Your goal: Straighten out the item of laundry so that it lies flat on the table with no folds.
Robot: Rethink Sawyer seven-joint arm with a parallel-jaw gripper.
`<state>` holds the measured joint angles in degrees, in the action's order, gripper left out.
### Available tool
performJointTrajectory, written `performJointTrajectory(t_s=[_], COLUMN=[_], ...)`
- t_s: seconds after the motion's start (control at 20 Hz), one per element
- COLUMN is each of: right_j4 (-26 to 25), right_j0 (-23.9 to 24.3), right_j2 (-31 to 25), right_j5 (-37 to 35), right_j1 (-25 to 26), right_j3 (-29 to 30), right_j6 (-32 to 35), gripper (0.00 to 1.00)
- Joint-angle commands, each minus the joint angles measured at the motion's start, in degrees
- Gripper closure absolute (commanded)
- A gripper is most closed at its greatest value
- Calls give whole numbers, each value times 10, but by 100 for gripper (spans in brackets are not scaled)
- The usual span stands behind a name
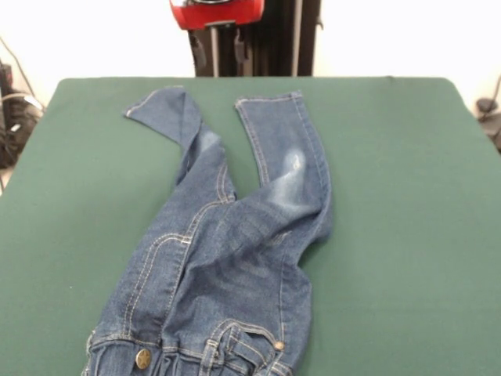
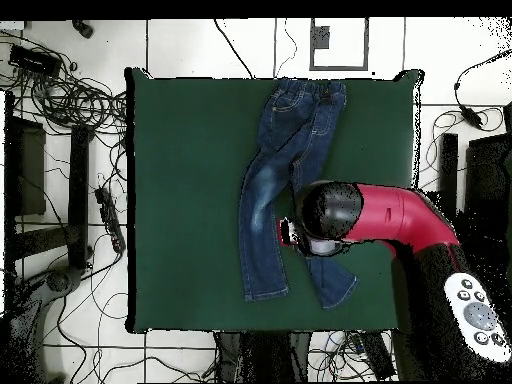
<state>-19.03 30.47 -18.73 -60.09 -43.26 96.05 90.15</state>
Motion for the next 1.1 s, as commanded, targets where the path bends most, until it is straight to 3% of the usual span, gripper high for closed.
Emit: performJointTrajectory(t_s=[0.05,0.3,0.55,1.1], right_j4=[-15,-13,-43,-54], right_j0=[-20,-34,-54,-71], right_j2=[-57,-48,-24,-4], right_j5=[-15,-16,24,98], right_j1=[47,60,87,113], right_j3=[75,77,79,106], right_j6=[-70,-36,-3,40], gripper=[0,0,0,0])
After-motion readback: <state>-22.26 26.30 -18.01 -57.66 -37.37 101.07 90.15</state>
